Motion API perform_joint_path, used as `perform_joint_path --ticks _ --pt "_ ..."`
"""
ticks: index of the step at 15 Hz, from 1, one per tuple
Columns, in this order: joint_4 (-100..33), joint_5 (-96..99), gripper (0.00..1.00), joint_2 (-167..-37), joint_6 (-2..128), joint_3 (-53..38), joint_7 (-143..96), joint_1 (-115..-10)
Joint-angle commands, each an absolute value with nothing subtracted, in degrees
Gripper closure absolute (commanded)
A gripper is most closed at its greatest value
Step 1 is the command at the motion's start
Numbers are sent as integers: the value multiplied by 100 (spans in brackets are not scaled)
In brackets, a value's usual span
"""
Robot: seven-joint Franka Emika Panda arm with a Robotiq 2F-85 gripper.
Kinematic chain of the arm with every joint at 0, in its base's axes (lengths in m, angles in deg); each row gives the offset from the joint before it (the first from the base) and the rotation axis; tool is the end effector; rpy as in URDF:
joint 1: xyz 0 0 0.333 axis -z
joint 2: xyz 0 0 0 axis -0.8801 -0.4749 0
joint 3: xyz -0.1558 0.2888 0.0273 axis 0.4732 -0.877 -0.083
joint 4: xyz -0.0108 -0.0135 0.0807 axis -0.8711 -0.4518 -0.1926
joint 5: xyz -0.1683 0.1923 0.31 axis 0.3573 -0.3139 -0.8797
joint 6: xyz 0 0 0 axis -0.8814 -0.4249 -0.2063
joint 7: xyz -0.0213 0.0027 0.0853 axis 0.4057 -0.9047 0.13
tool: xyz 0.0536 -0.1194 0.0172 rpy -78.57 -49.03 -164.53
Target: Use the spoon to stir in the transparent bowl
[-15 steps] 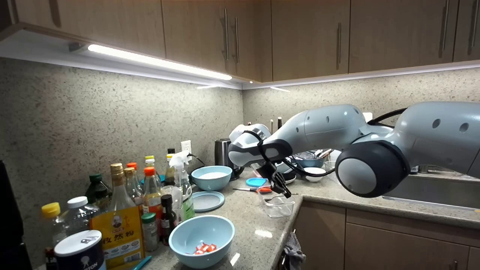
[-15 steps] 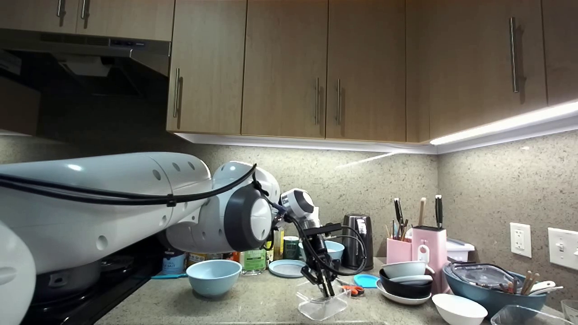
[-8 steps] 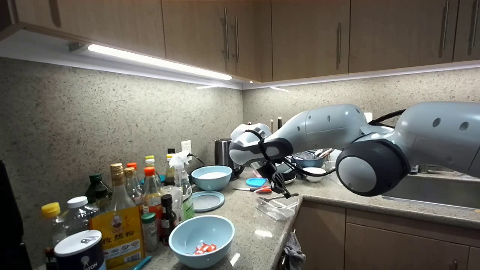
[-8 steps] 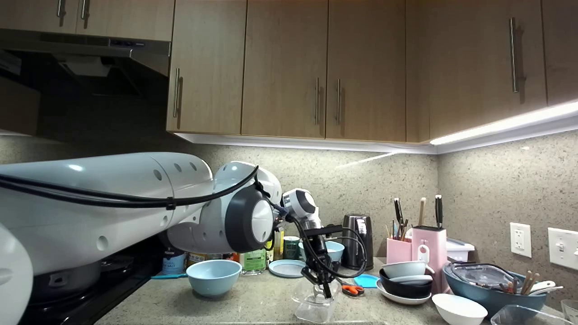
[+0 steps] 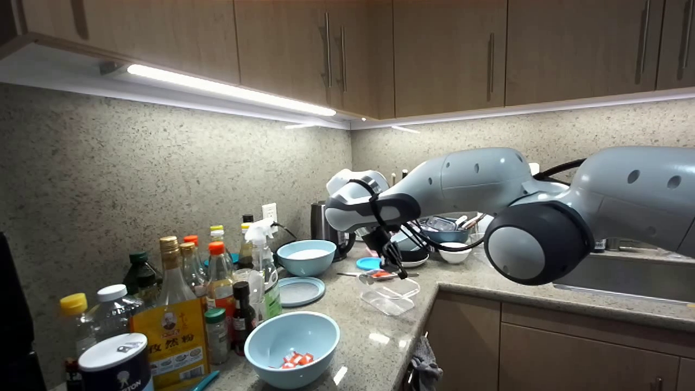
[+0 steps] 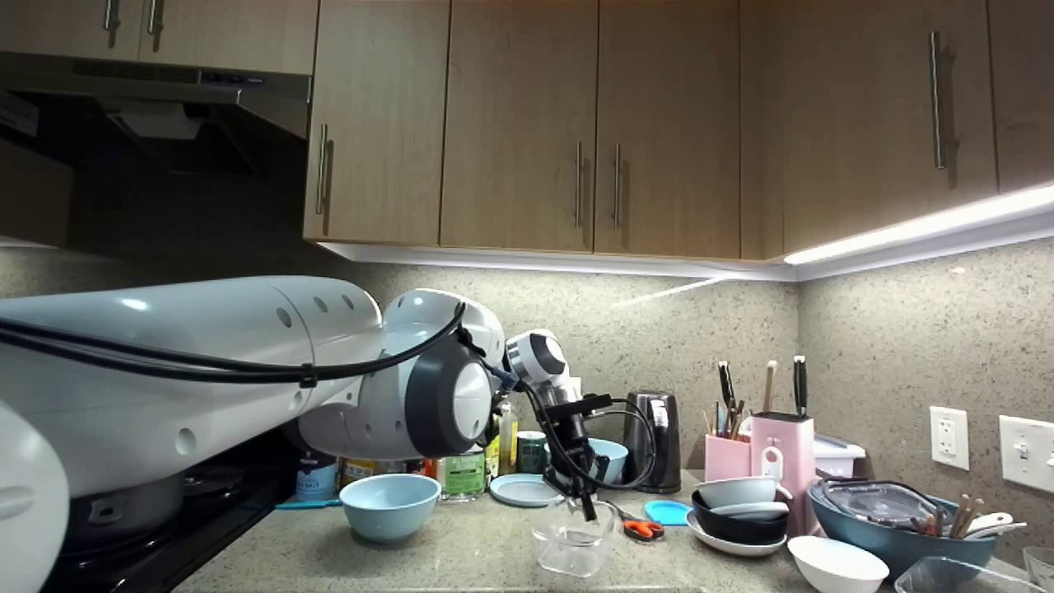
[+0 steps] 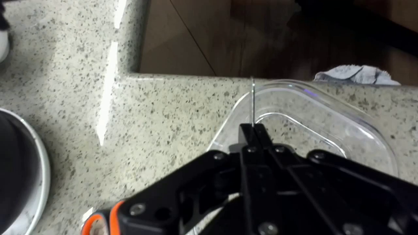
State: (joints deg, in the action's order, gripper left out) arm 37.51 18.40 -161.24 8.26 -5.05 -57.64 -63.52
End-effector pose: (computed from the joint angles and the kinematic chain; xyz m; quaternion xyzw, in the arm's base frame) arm 0.7860 -0.0560 0.2276 0.9339 0.2348 -0.1994 0.1816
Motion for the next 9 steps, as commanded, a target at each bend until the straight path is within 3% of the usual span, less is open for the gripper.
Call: perform_joint_path --ticks 1,9 --pt "3644 1756 99 -15886 1181 -333 -5363 -6548" --pt "3590 2031 99 -15815 -15 89 -4819 -6738"
